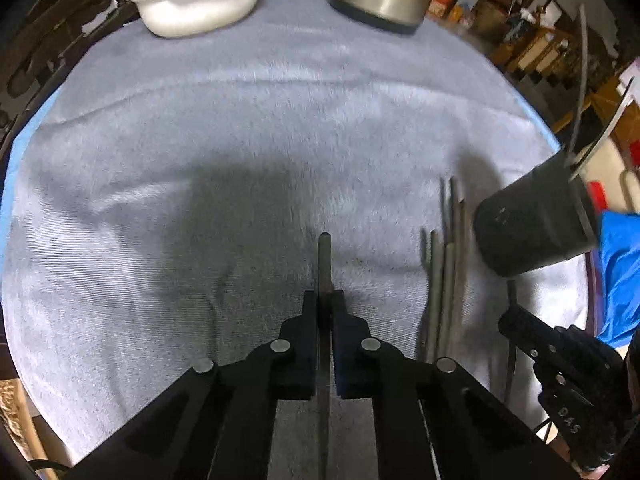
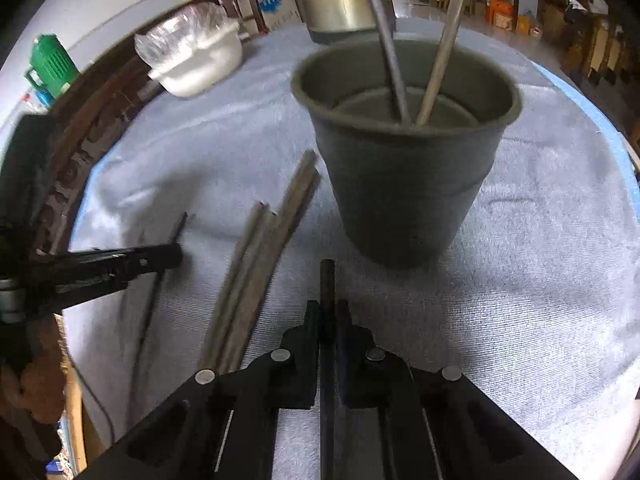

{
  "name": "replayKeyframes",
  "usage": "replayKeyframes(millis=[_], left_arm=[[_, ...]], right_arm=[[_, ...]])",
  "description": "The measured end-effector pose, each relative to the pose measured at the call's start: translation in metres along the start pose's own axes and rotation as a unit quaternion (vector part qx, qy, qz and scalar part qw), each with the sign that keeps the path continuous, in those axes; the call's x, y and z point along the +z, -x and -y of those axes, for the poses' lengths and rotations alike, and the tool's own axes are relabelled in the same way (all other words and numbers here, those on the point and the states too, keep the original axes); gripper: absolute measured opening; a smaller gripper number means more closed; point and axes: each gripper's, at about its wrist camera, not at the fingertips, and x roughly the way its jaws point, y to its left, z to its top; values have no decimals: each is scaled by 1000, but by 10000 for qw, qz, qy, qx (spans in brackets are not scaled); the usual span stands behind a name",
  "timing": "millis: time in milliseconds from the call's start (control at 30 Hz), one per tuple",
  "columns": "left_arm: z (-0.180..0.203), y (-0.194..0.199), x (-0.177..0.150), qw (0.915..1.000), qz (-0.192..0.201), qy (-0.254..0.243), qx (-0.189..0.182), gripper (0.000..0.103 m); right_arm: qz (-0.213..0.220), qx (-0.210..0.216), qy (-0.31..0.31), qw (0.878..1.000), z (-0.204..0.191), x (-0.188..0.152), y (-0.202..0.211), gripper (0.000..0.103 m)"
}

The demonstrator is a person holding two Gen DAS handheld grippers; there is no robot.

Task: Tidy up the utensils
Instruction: 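Raise the right tool's chopstick over the grey cup and release while the left tool does likewise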

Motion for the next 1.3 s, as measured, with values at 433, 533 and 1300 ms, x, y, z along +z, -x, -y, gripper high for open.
replayKeyframes(millis=[433, 533, 1300], left_arm=[[35, 159, 0, 9720, 2246, -256, -646, 6], [56, 173, 4, 9618, 2607, -334, -768, 6], [-15, 62, 70, 9934, 1004, 528, -176, 10]], right_arm=[[2305, 856, -23, 9693, 6, 14, 147, 7], [2913, 895, -58, 9524, 5, 16, 174, 7], [4120, 912, -845, 9027, 30, 27, 230, 7]])
